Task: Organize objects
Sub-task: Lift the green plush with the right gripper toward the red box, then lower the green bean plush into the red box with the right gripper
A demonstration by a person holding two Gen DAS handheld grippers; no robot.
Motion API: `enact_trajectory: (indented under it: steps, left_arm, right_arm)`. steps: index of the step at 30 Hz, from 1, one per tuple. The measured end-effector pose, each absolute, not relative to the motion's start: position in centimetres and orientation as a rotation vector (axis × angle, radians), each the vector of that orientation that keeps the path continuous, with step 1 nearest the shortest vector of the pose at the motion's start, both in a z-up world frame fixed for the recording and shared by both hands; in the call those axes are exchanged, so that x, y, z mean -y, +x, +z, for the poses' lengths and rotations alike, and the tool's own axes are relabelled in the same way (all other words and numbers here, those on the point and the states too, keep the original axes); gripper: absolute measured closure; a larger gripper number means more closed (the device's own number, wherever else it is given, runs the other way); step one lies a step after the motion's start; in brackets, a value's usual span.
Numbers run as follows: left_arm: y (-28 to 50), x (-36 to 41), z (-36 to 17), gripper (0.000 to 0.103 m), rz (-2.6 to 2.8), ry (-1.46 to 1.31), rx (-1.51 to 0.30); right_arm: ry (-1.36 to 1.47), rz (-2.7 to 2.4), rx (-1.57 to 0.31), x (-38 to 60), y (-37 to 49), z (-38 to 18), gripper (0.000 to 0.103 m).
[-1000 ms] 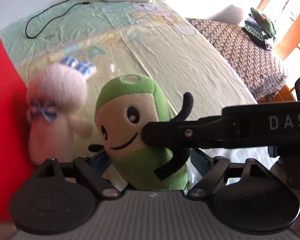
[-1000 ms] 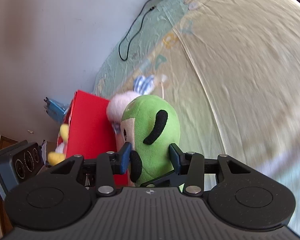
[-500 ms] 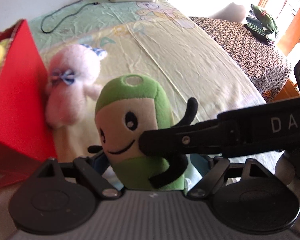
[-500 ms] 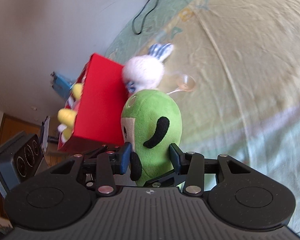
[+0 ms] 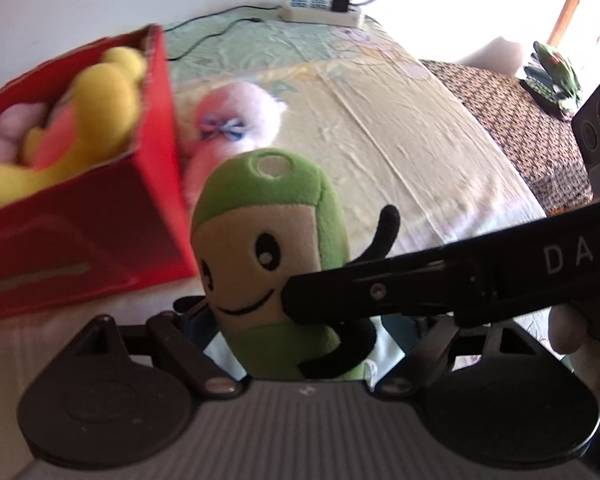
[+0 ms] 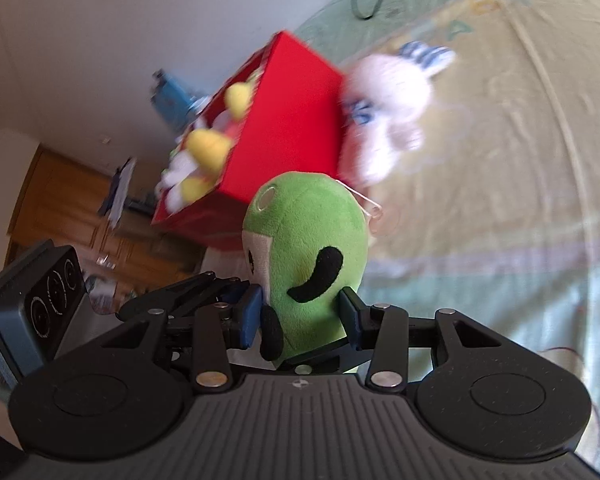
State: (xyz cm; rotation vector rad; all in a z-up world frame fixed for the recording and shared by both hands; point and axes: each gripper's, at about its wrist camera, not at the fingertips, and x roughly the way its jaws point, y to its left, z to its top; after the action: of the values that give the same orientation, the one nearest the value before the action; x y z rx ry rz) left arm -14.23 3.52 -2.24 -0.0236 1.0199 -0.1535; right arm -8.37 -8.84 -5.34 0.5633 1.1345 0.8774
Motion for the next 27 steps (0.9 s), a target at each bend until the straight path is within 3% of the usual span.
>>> enact_trajectory:
  steps: [13,27]
  left_arm:
    - [-20.1,-9.2,1.2,0.020,0.088,-0.090,-0.951]
    - [-21.7,-17.4,6.1,0.020,0.111,-0.052,-0.803]
  right_arm:
    - [0.428,1.162,-1.115,0.5,-9.9,-2.3,0.058]
    - [0.416,1.220,-0.968,-7.4,-9.7,2.0,0.058]
